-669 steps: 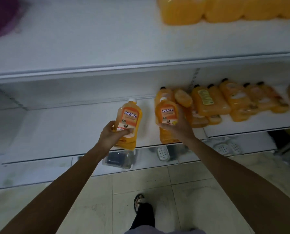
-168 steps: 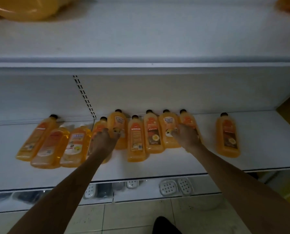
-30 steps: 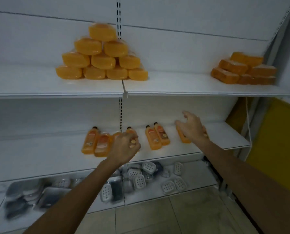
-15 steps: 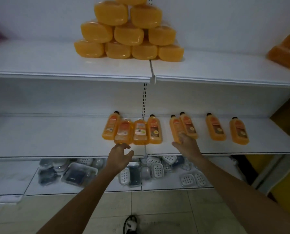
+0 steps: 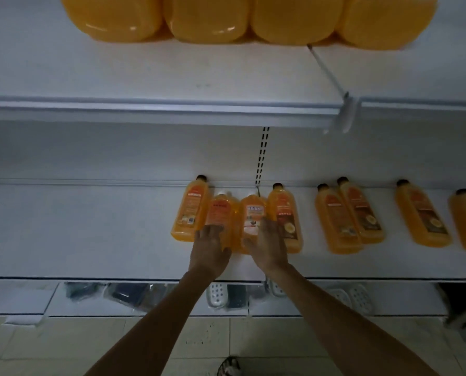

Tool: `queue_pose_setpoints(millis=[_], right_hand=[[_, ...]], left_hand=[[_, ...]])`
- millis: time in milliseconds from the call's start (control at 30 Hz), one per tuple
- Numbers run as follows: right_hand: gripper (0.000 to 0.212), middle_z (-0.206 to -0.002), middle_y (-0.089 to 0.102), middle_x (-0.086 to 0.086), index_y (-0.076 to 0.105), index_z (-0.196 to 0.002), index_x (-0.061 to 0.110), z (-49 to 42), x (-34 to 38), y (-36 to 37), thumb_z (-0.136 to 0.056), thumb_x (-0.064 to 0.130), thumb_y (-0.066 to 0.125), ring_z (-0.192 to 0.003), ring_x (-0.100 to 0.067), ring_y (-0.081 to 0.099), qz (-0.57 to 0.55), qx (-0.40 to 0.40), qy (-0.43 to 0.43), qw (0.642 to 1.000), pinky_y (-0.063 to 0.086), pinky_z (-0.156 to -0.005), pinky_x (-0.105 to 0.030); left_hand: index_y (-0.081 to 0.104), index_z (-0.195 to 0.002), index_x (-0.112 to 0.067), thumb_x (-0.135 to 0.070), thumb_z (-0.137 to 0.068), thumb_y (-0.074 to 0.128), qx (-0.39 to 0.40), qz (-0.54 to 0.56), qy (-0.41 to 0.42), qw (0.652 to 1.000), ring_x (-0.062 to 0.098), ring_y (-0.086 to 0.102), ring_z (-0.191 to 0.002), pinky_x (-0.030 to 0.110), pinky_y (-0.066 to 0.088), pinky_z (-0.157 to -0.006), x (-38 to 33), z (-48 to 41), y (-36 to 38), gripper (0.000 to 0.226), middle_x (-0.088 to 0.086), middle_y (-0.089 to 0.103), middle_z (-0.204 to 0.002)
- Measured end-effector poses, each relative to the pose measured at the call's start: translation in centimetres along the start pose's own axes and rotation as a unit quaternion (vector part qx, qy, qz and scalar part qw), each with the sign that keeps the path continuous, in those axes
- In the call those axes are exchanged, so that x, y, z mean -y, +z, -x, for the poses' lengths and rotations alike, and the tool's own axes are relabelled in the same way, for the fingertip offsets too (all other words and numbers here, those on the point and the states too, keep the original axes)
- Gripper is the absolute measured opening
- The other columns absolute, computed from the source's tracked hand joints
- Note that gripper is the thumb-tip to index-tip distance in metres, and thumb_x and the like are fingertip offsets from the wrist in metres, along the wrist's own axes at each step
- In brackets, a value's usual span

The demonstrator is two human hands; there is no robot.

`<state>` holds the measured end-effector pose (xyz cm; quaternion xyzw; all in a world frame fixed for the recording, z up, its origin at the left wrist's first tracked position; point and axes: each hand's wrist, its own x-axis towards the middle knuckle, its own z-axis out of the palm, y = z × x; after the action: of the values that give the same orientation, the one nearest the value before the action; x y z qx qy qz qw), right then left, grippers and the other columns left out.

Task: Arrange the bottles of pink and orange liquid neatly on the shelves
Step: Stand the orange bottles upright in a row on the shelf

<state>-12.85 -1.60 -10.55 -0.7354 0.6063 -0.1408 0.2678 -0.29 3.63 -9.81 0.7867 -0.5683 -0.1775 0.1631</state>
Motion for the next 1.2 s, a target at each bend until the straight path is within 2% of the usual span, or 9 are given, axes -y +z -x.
queue_pose_setpoints(millis=[167,400,533,667,800,867,967,1067,1200], right_hand=[[0.102,-0.140,0.038,-0.019,0.015,-0.145,0.007,-2.9,0.8,1.9,-0.075,0.063,0.064,-0.128,-0.035,0.039,0.079,0.048,0.082,0.992,0.035,-0.107,-0.047],[0.114,-0.133,0.044,-0.014,0.031,-0.137,0.006,-4.0,-0.2,0.5,-0.054,0.073,0.072,-0.123,-0.031,0.045,0.085,0.108,0.137,0.981,0.041,-0.101,-0.039],[0.137,-0.130,0.052,-0.011,0.030,-0.137,0.014,-3.2,-0.9,2.9,-0.019,0.074,0.067,-0.116,-0.030,0.054,-0.054,0.086,0.184,0.978,0.049,-0.093,-0.046],[0.141,-0.130,0.051,-0.011,0.023,-0.142,0.013,-2.5,-1.2,3.6,-0.024,0.076,0.066,-0.117,-0.031,0.054,-0.115,0.079,0.196,0.971,0.050,-0.092,-0.047],[0.142,-0.118,0.059,-0.001,0.028,-0.139,0.020,-0.8,-2.2,3.9,-0.014,0.073,0.070,-0.105,-0.021,0.061,-0.129,0.116,0.212,0.962,0.054,-0.086,-0.040],[0.129,-0.113,0.059,0.003,0.033,-0.134,0.025,0.9,-2.4,3.6,-0.021,0.075,0.070,-0.098,-0.019,0.062,-0.142,0.097,0.194,0.966,0.055,-0.081,-0.037],[0.112,-0.107,0.060,0.004,0.039,-0.128,0.030,3.5,-3.0,3.3,-0.028,0.069,0.073,-0.092,-0.016,0.063,-0.203,0.063,0.192,0.958,0.057,-0.075,-0.037],[0.092,-0.103,0.065,0.005,0.051,-0.115,0.031,6.3,-4.2,2.0,-0.034,0.065,0.078,-0.087,-0.012,0.066,-0.240,0.048,0.182,0.952,0.059,-0.070,-0.036],[0.094,-0.103,0.063,0.001,0.052,-0.115,0.023,10.3,-5.2,-3.2,-0.031,0.059,0.074,-0.090,-0.017,0.064,-0.216,0.009,0.168,0.962,0.055,-0.071,-0.031]], left_hand=[[0.019,-0.139,0.001,-0.061,-0.087,0.044,0.045,-0.201,-0.087,0.975,0.035,0.035,-0.129,0.041,0.037,-0.106,-0.6,-2.2,1.2,0.085,0.022,0.033,-0.139],[-0.006,-0.147,-0.006,-0.062,-0.081,0.053,0.120,-0.187,-0.067,0.973,0.036,0.048,-0.120,0.043,0.041,-0.100,0.3,-3.4,0.3,0.104,0.021,0.043,-0.132],[-0.015,-0.146,-0.007,-0.060,-0.072,0.065,0.178,-0.250,-0.119,0.944,0.043,0.047,-0.118,0.047,0.049,-0.092,-1.1,-1.8,1.0,0.121,0.030,0.039,-0.131],[-0.013,-0.146,-0.004,-0.045,-0.078,0.069,0.176,-0.293,-0.140,0.929,0.049,0.048,-0.115,0.051,0.051,-0.088,-2.2,-1.2,1.2,0.114,0.038,0.039,-0.129],[0.006,-0.147,-0.008,-0.035,-0.082,0.065,0.164,-0.036,-0.196,0.966,0.038,0.052,-0.115,0.044,0.048,-0.091,-0.2,-0.9,-0.9,0.091,0.021,0.049,-0.127],[0.033,-0.138,-0.003,-0.032,-0.075,0.063,0.169,0.169,-0.292,0.926,0.036,0.054,-0.111,0.043,0.047,-0.093,1.1,-0.5,-2.0,0.075,0.018,0.055,-0.121],[0.057,-0.107,-0.001,-0.026,-0.081,0.050,0.172,0.295,-0.315,0.886,0.032,0.057,-0.099,0.046,0.045,-0.094,1.9,2.1,-2.9,0.038,0.020,0.060,-0.113],[0.054,-0.095,-0.009,-0.006,-0.085,0.039,0.207,0.421,-0.314,0.826,0.027,0.057,-0.085,0.039,0.048,-0.080,0.4,5.8,-3.7,0.017,0.019,0.060,-0.106],[0.055,-0.096,-0.013,-0.028,-0.092,0.050,0.250,0.546,-0.306,0.739,0.027,0.061,-0.078,0.034,0.054,-0.061,-3.6,10.5,-4.8,0.017,0.012,0.066,-0.083]])
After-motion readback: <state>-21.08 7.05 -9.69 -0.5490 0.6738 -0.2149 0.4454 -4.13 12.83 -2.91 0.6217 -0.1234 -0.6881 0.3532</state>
